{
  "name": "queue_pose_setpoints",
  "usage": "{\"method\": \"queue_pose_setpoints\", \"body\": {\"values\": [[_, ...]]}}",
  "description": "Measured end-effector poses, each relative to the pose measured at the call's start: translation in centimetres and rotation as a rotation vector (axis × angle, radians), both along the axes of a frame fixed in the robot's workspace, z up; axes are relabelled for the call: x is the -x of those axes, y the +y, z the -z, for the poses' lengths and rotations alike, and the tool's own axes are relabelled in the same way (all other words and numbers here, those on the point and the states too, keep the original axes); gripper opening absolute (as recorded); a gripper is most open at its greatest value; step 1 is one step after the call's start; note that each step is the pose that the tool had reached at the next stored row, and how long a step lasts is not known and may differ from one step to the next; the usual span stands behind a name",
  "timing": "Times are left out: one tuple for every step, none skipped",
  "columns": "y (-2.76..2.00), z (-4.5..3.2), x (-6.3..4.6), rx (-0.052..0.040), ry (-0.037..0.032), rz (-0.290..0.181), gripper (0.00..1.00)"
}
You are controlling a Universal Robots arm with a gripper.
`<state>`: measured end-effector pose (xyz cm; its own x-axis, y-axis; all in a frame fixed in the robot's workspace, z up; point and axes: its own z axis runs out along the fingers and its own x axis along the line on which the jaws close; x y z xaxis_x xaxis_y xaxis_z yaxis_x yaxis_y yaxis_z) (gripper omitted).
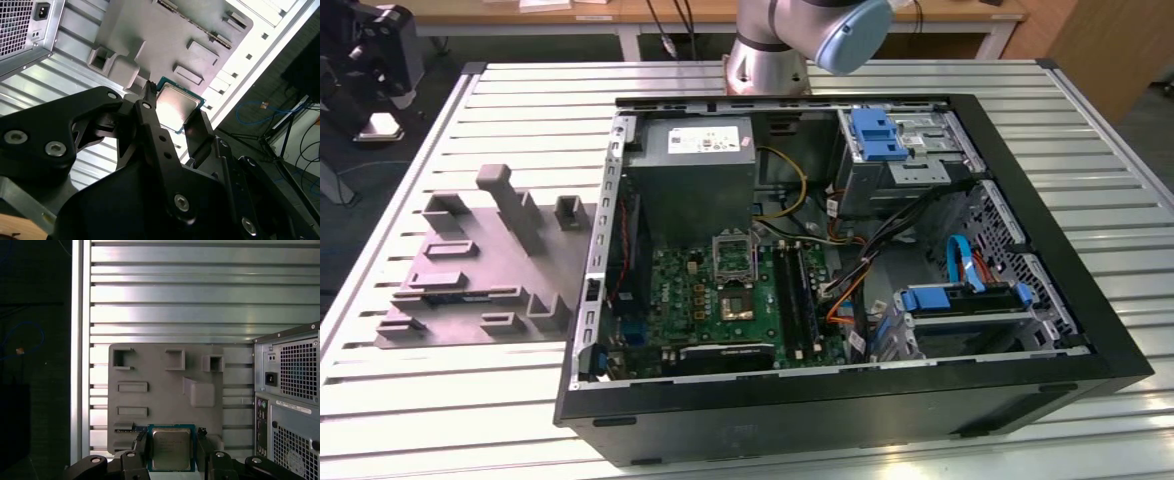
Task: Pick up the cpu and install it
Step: 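Pick up the cpu and move it towards the insertion slot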
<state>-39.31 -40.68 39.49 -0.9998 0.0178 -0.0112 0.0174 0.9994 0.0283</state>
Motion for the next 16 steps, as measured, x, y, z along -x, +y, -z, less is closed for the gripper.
{"method": "queue_pose_setpoints", "body": {"values": [[0.0,0.0,0.0,-0.0001,-0.0001,0.0,0.47],[0.0,0.0,0.0,-0.0001,-0.0001,0.0,0.47],[0.0,-0.01,0.0,0.0,0.0,0.0,0.47],[0.0,-0.02,0.0,0.0,0.0,0.0,0.47],[0.0,-0.02,0.0,0.0,0.0,0.0,0.47],[0.0,-0.03,-0.03,0.0,0.0001,0.0,0.47],[0.0,-0.03,-0.07,0.0,0.0001,0.0,0.47],[0.0,-0.03,-0.12,0.0,0.0001,0.0,0.47],[0.0,-0.02,-0.17,-0.0001,0.0,0.0,0.47],[0.0,-0.03,-0.24,0.0,0.0001,0.0,0.47],[0.0,-0.02,-0.3,0.0,0.0001,0.0,0.47],[0.0,-0.02,-0.39,0.0,0.0,0.0,0.47],[0.0,-0.02,-0.47,-0.0001,-0.0001,0.0,0.47],[0.0,-0.02,-0.55,-0.0001,0.0,0.0,0.47],[0.0,-0.02,-0.64,0.0,0.0,0.0,0.47],[0.0,-0.02,-0.72,-0.0001,0.0,0.0,0.47]]}}
